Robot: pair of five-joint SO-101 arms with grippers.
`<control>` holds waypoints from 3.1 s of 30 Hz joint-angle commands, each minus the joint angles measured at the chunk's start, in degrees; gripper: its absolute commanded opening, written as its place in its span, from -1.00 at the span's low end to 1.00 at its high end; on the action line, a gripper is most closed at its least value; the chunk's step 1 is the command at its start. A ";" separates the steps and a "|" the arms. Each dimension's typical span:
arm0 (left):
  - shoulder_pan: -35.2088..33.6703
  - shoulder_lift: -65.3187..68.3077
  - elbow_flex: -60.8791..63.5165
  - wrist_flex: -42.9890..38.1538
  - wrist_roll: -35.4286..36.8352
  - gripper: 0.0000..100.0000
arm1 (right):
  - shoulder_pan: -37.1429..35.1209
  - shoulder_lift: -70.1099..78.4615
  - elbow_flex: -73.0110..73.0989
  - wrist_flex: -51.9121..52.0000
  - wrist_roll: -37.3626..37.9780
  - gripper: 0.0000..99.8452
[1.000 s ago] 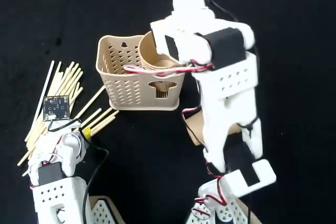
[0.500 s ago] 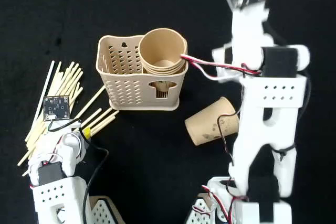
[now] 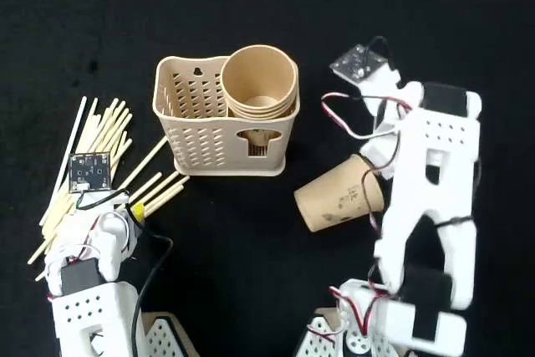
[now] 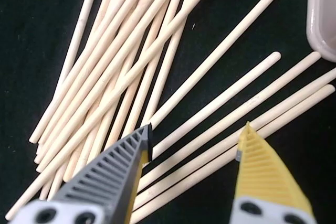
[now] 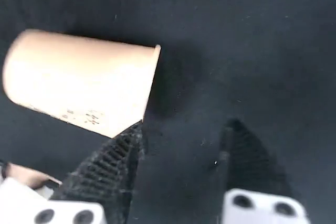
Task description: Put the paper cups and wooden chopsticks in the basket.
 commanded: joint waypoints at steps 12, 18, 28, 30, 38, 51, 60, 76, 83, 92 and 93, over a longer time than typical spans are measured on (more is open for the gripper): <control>0.66 -0.44 -0.31 -0.70 -0.09 -0.47 | -1.49 10.33 0.75 -3.16 3.60 -0.93; 0.66 -0.44 -0.31 -0.70 -0.18 -0.47 | -0.62 9.10 -0.75 -2.20 3.60 -0.92; 0.66 -0.44 -0.31 -0.70 -0.18 -0.47 | -3.34 -5.05 4.88 -2.64 3.43 -0.93; 0.66 -0.44 -0.31 -0.70 -0.18 -0.47 | -4.92 -7.60 6.55 -2.73 3.16 -0.92; 0.66 -0.44 -0.31 -0.70 -0.18 -0.47 | -7.47 -12.88 7.43 -7.12 -0.53 -0.92; 2.77 -0.53 0.40 -0.70 -0.26 -0.47 | -6.77 -12.79 19.74 -16.62 -6.59 -0.22; 2.59 -0.53 0.40 -0.70 -0.26 -0.47 | -6.51 -13.23 26.77 -21.45 -7.65 -0.66; 2.68 -0.53 0.40 -0.79 -0.26 -0.47 | -2.02 -13.32 8.22 -2.46 -14.95 -0.80; 2.68 -0.53 0.40 -0.79 -0.26 -0.47 | -7.91 -14.37 8.48 5.45 -16.18 -0.58; 2.59 -0.53 0.40 -0.79 -0.26 -0.47 | -17.05 -25.19 19.30 0.09 -18.37 -0.59; 2.59 -0.53 0.40 -0.79 -0.26 -0.47 | -16.97 -25.27 21.58 -2.37 -17.93 -0.59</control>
